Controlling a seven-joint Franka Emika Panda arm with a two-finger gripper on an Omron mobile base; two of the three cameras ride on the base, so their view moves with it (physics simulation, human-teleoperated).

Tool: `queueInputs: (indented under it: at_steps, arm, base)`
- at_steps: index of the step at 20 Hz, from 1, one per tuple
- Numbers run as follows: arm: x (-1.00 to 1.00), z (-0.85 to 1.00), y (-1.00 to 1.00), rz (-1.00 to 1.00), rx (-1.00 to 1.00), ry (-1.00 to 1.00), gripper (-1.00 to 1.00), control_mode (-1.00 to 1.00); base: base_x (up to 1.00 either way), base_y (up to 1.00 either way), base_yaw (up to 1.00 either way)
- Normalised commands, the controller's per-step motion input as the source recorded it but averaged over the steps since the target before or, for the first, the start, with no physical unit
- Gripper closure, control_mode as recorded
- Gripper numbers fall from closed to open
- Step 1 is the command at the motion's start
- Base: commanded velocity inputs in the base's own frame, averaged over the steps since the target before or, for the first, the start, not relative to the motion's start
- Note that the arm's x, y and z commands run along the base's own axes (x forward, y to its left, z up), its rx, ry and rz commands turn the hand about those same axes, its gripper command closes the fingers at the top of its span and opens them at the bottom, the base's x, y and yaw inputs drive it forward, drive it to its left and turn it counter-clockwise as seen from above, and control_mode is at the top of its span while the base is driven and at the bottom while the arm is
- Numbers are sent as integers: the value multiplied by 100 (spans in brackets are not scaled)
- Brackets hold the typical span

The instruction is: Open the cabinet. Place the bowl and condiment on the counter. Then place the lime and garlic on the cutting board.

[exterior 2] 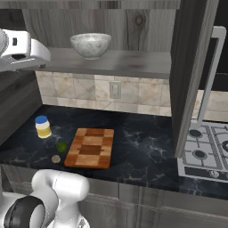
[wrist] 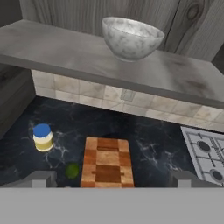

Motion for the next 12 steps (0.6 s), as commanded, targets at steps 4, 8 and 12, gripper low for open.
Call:
queueInputs:
  at_steps: [4, 8, 12]
  arm:
    - [32, 8, -8, 2, 2, -2, -100, -100]
    - [38, 13, -11, 5, 1, -7, -100, -100]
    - [42, 9, -6, 6, 0, -7, -100, -100]
  base:
    - [0, 0, 0]
    - [0, 0, 0]
    - [0, 0, 0]
